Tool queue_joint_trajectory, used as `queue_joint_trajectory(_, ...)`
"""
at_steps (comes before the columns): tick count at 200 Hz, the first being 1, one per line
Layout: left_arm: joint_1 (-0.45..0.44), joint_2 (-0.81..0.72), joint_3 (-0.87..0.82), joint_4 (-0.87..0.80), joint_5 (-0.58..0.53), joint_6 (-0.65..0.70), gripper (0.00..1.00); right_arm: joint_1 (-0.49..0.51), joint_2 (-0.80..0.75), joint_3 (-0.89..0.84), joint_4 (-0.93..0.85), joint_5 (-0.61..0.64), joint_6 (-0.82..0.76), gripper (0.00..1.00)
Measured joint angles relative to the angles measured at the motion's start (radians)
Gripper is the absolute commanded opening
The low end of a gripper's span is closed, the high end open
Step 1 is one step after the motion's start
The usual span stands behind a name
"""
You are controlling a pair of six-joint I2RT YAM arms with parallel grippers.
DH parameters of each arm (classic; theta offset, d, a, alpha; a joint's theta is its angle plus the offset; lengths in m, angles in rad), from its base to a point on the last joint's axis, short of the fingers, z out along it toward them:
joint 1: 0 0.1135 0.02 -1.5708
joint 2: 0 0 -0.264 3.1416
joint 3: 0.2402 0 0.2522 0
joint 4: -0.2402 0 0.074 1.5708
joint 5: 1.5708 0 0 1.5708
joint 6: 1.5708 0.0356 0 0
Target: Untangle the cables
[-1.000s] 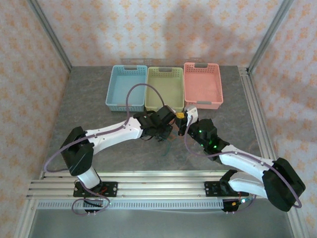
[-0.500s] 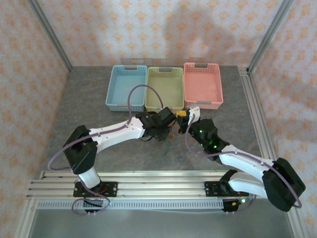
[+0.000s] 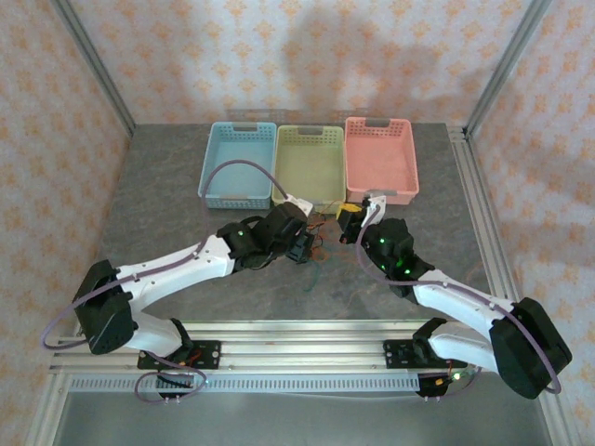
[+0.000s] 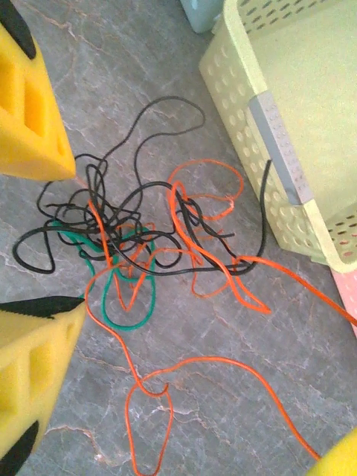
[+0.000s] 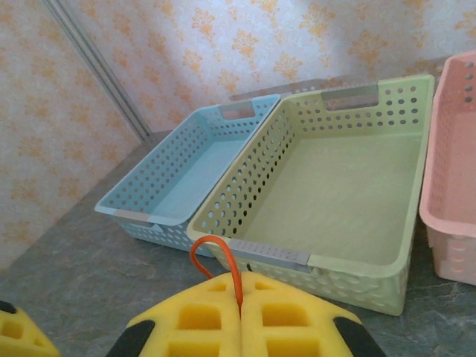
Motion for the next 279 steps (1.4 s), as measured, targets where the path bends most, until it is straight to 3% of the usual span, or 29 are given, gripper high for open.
queue_joint_trajectory(58,0.005,0.077,-0.002,0.066,0.038,-0.006,0.48,-0.014,0.006,0.000,0.005,-0.040,0.052,0.00)
queue_joint_trajectory(208,0.080,0.280,0.101,0.127,0.127,-0.211,0.45,-0.017,0.028,0.000,0.008,-0.064,0.063,0.00)
queue_joint_trajectory(243,0.104,0.317,0.119,0.132,0.183,-0.238,0.40,-0.017,0.019,0.000,0.008,-0.064,0.063,0.00)
queue_joint_trajectory(279,0.124,0.345,0.134,0.132,0.217,-0.258,0.27,-0.017,0.014,0.000,0.008,-0.064,0.063,0.00)
